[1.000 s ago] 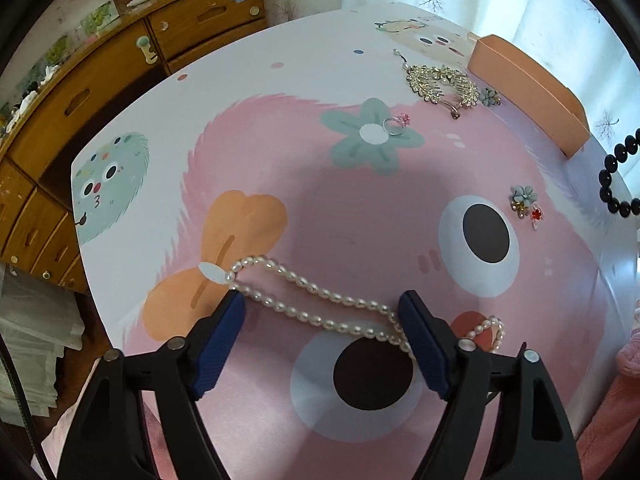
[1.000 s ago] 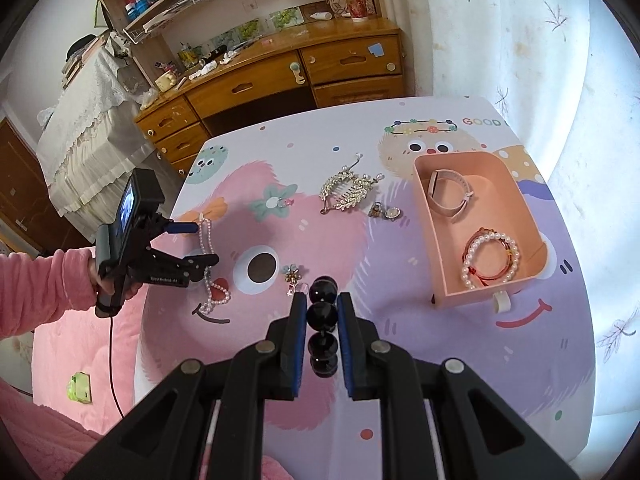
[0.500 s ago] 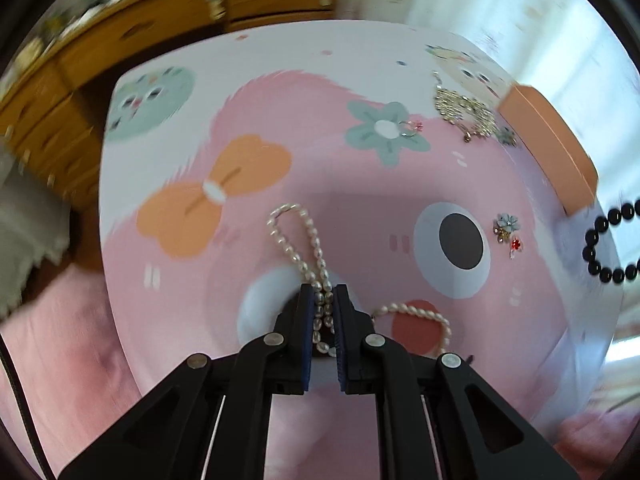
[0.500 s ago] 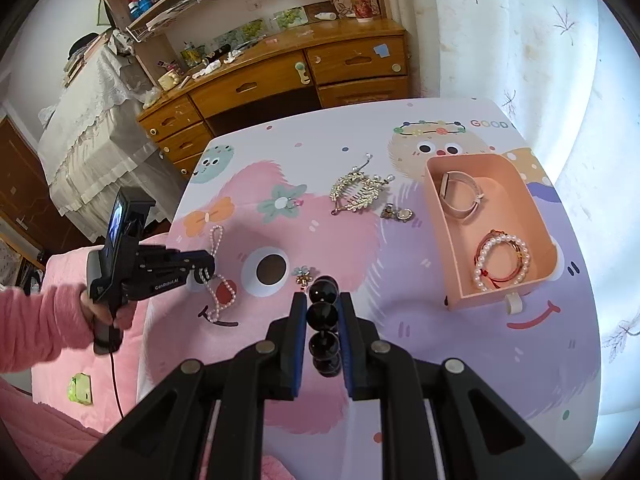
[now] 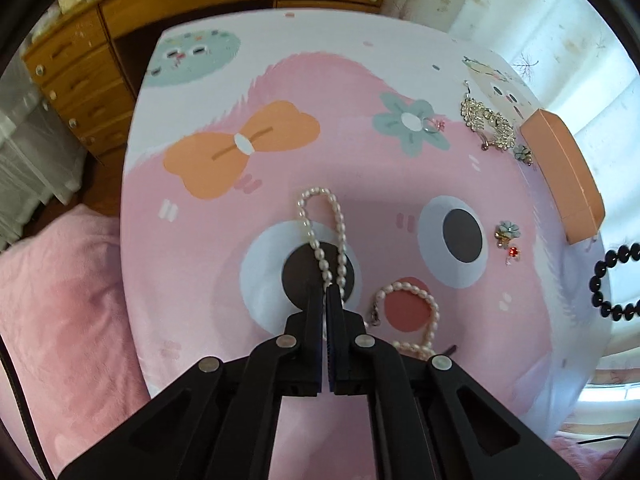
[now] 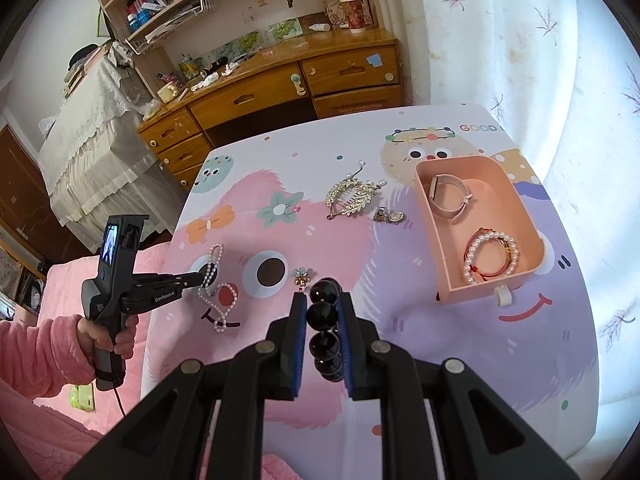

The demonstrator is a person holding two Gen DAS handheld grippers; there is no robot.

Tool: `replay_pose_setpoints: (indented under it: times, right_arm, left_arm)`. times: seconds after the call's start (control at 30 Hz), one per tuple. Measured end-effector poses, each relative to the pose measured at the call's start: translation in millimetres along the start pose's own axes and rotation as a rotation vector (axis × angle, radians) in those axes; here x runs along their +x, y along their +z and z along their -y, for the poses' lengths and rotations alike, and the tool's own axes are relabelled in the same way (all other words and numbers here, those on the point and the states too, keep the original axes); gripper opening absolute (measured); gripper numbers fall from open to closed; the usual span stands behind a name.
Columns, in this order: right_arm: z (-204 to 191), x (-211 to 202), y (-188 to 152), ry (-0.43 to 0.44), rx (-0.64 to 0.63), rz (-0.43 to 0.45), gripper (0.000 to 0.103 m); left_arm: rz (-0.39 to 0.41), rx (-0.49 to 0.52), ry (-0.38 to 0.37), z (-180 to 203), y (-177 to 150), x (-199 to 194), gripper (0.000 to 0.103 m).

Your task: Organize jewelry

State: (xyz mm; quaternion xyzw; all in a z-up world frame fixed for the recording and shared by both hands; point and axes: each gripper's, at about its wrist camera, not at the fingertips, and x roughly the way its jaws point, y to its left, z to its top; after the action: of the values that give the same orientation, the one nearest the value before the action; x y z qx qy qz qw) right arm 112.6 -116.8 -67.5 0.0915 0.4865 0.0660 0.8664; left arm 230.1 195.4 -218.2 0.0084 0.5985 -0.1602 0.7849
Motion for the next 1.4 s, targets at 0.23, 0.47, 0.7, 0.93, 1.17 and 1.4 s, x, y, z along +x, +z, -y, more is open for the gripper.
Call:
replay_pose_setpoints:
  times: [0.23,0.47,0.7,0.93,1.17,1.4]
  right_arm:
    - [10,-2,-5,0.013,0.010,-0.008,0.015]
    - [17,-5,-5,0.018,0.000,-0.008,0.015]
    - [24,-11,-5,0.028,-0.019,-0.011,0.015]
    - [32,-18,1,0.053,-0.041,0.001,0.015]
    - [48,-33,15,0.083,-0.074,0.030,0.015]
    - [62,-51,35,0.119,-0.111,0.088,0.015]
  left_arm:
    - [-0.038,-0.045,0.002,-1,-7,1,0.008]
    - [-0.073,0.086,0.103,19,-5,4,0.003]
    - [-0.057,0.064,0.133,22,-3,-3,0.002]
    - [0.024,0.033,0.118,41,1,-45,0.003]
    - [0.153,-0.035,0.081,65,16,-111,0.003]
    - [0.322,-0.046,0.058,101,37,-185,0.003]
